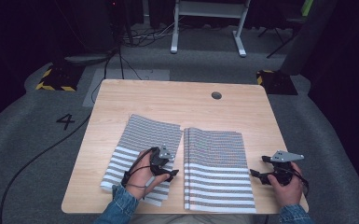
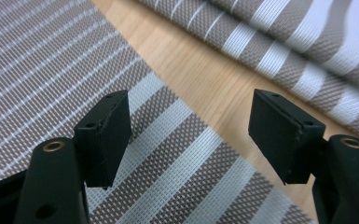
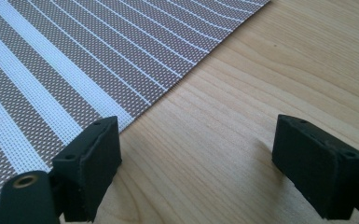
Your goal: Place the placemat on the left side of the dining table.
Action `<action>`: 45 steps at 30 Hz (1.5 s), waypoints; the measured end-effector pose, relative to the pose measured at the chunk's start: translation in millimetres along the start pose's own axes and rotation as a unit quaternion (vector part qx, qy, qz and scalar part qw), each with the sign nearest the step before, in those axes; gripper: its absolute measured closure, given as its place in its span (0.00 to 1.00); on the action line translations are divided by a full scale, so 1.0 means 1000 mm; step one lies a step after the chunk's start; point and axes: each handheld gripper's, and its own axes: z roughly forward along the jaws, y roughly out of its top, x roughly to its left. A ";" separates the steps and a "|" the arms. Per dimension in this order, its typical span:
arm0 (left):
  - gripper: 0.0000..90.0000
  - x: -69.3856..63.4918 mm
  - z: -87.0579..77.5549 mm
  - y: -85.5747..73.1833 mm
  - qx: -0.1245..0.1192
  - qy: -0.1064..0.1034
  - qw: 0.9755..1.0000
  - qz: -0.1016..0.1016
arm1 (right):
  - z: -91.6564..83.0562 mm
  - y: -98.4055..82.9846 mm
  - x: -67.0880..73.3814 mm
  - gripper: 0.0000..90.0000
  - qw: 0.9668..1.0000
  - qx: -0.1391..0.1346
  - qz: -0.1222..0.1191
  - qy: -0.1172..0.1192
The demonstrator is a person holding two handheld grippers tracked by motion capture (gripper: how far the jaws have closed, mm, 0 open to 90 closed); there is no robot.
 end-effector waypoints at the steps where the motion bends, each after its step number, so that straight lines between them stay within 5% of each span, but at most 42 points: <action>1: 0.34 0.001 0.000 0.000 -0.002 0.001 1.000 0.001 | 0.000 0.000 0.000 0.17 1.000 0.000 0.000 0.000; 6: 0.44 0.006 -0.002 -0.004 -0.019 0.007 1.000 -0.007 | 0.000 0.000 0.000 0.17 1.000 0.000 0.000 0.000; 7: 0.54 0.008 -0.002 -0.006 -0.025 0.009 1.000 -0.006 | 0.000 0.000 0.000 0.17 1.000 0.000 0.000 0.000; 11: 0.57 0.015 0.002 -0.012 -0.068 0.011 0.998 -0.002 | 0.000 0.000 0.000 0.17 1.000 0.000 0.000 -0.001; 27: 0.66 0.019 0.001 -0.014 -0.072 0.005 0.997 -0.010 | 0.000 0.000 0.000 0.17 1.000 0.000 0.000 -0.001; 32: 0.86 0.023 -0.001 -0.014 -0.074 0.008 0.997 -0.019 | 0.000 0.000 0.000 0.17 1.000 0.000 0.000 -0.001; 36: 0.95 0.029 -0.009 -0.014 -0.094 0.011 0.995 -0.036 | 0.000 0.000 0.000 0.17 1.000 0.000 0.000 -0.001; 41: 0.97 0.027 -0.028 -0.006 -0.117 0.005 0.993 -0.022 | 0.000 0.000 0.000 0.17 1.000 0.000 0.000 -0.001; 45: 0.97 0.027 -0.051 -0.002 -0.158 0.010 0.987 -0.019 | 0.000 0.000 0.000 0.17 1.000 0.000 0.000 -0.001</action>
